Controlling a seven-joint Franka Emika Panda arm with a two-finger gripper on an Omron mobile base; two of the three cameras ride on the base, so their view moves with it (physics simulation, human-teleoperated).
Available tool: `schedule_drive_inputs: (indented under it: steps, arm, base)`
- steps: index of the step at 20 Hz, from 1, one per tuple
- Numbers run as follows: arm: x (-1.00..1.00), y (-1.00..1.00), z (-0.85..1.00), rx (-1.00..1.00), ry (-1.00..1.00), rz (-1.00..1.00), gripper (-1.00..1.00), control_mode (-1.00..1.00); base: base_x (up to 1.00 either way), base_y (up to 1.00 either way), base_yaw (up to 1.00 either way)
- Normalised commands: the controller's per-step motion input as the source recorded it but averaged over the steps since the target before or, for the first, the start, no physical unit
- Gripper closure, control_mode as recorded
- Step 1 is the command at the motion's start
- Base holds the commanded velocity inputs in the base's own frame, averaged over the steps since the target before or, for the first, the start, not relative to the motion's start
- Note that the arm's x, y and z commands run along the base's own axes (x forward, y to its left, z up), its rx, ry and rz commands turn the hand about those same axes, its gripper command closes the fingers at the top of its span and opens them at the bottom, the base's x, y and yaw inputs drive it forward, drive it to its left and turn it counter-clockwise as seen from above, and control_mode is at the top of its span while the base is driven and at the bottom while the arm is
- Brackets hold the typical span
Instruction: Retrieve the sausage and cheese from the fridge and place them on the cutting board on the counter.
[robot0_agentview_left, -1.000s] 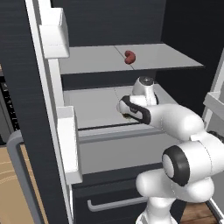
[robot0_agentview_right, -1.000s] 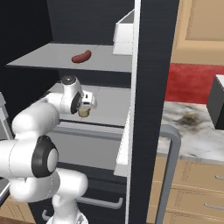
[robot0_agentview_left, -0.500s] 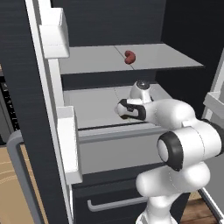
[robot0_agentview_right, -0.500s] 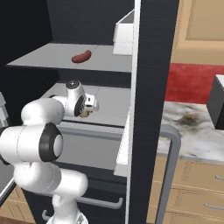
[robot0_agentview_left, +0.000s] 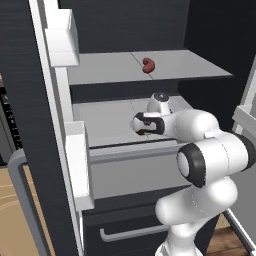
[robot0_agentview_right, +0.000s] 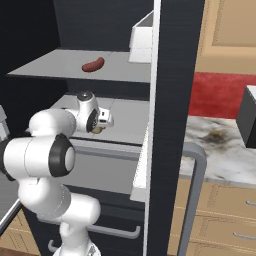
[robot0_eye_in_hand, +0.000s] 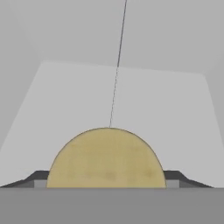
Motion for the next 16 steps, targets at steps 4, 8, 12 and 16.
schedule_drive_inputs:
  steps: [4,8,12,16]
  arm:
    - [0.0,0.0,0.0,0.0,0.02,0.0,1.0,-1.0]
    - [-0.4,-0.01,0.0,0.0,-0.02,0.0,1.0,-1.0]
    - [-0.92,-0.29,0.11,0.03,-0.15,-0.01,1.0,-1.0]
    - [-0.92,-0.4,0.75,0.02,-0.15,0.0,1.0,-1.0]
  base:
    - [0.0,0.0,0.0]
    - [0.0,0.0,0.0]
    - [0.0,0.0,0.0]
    - [0.0,0.0,0.0]
